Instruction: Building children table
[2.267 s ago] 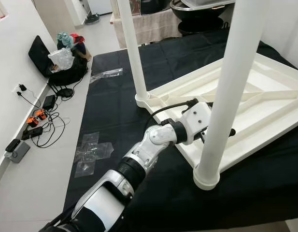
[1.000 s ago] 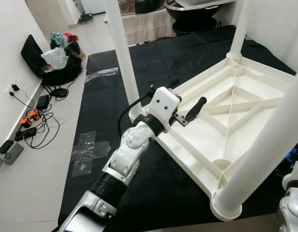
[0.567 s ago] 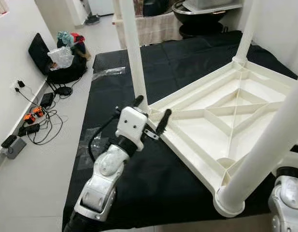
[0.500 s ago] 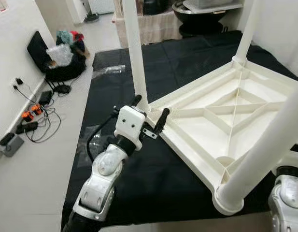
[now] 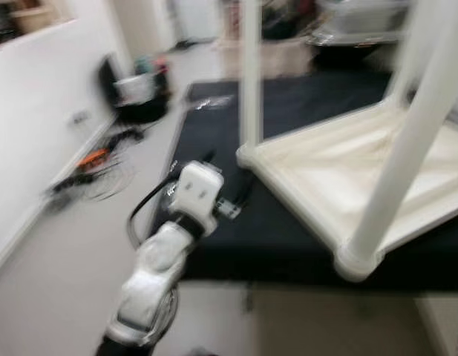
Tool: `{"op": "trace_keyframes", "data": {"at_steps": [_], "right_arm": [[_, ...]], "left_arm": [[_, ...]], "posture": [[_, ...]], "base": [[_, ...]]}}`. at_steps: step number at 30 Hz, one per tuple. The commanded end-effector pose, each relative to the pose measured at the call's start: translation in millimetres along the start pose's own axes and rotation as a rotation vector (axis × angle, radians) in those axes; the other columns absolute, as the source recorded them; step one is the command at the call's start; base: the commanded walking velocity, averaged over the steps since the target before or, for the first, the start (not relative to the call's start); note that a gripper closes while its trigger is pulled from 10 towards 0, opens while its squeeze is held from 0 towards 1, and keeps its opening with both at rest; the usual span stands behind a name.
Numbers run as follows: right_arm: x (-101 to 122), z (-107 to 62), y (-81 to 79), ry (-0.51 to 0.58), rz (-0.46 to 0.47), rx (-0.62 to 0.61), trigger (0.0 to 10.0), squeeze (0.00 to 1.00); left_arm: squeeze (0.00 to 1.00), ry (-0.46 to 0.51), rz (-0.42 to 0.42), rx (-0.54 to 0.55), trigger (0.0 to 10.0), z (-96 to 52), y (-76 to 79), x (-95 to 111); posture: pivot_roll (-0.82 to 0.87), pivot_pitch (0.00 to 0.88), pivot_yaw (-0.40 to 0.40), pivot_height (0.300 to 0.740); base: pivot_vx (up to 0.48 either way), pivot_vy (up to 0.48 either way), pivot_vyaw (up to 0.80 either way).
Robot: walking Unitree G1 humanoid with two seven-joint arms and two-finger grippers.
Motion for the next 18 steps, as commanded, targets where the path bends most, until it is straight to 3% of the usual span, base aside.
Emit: {"op": "trace_keyframes", "data": {"at_steps": [1,2,4,6,8,9,10,12,13,15,18], "right_arm": [[1.3,-8.0,-8.8,0.004,0.005,0.043,10.0,0.00],[-1.1,-16.7,-17.1,0.000,0.000,0.083,10.0,0.00],[-1.1,-16.7,-17.1,0.000,0.000,0.083,10.0,0.00],[-8.2,-40.6,-37.1,0.006,-0.037,0.202,10.0,0.00],[-13.1,-53.6,-46.4,0.014,-0.062,0.270,10.0,0.00],[-10.0,-63.3,-62.3,0.036,-0.007,0.389,10.0,0.00],[-10.0,-63.3,-62.3,0.036,-0.007,0.389,10.0,0.00],[4.5,-82.8,-90.6,0.106,0.085,0.624,10.0,0.00],[4.5,-82.8,-90.6,0.106,0.085,0.624,10.0,0.00],[11.5,-90.0,-107.3,0.118,0.147,0.797,10.0,0.00],[16.6,-83.1,-110.1,0.128,0.155,0.827,10.0,0.00]], "left_arm": [[0.00,-0.027,0.021,0.016,10.0,-1.5,-4.8,-4.2],[0.00,-0.032,0.022,0.019,10.0,-2.0,-4.9,-4.8],[0.00,-0.032,0.022,0.019,10.0,-2.0,-4.9,-4.8],[0.00,-0.055,0.008,0.030,10.0,-7.1,-6.2,-9.1],[0.00,-0.073,-0.007,0.041,10.0,-10.7,-7.6,-12.4],[0.00,-0.086,-0.025,0.054,10.0,-13.5,-8.8,-15.3],[0.00,-0.086,-0.025,0.054,10.0,-13.5,-8.8,-15.3],[0.00,-0.113,-0.036,0.057,10.0,-18.1,-8.6,-21.4],[0.00,-0.113,-0.036,0.057,10.0,-18.1,-8.6,-21.4],[0.00,-0.164,-0.053,0.039,10.0,-26.0,-3.6,-33.5],[0.00,-0.199,-0.078,0.037,10.0,-33.4,-1.6,-41.9]], "posture": [[-0.03,0.058,0.046,0.740],[-0.03,0.060,0.043,0.740],[-0.03,0.060,0.043,0.740],[-0.02,0.061,0.043,0.740],[-0.02,0.061,0.043,0.740],[-0.03,0.061,0.044,0.740],[-0.03,0.061,0.044,0.740],[-0.03,0.063,0.044,0.740],[-0.03,0.063,0.044,0.740],[-0.03,0.066,0.047,0.740],[-0.03,0.068,0.045,0.740]], "base": [[-0.251,0.000,0.00],[-0.247,0.000,0.00],[-0.247,0.000,0.00],[0.000,0.000,0.00],[0.000,0.000,0.00],[0.000,0.000,0.00],[0.000,0.000,0.00],[0.000,0.000,0.00],[0.000,0.000,0.00],[0.000,0.000,0.00],[0.000,0.000,0.00]]}}
Point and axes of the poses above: a point about 5 cm out from each wrist's last joint towards the gripper, its own z axis pointing out of the wrist towards the gripper, its own x axis along the axis of the wrist's last joint, y = z × x, the point moved 6 cm from there along z, pointing out of the wrist towards the gripper, and after that the axes turned 12 degrees about -z, right-handed, at the moved point
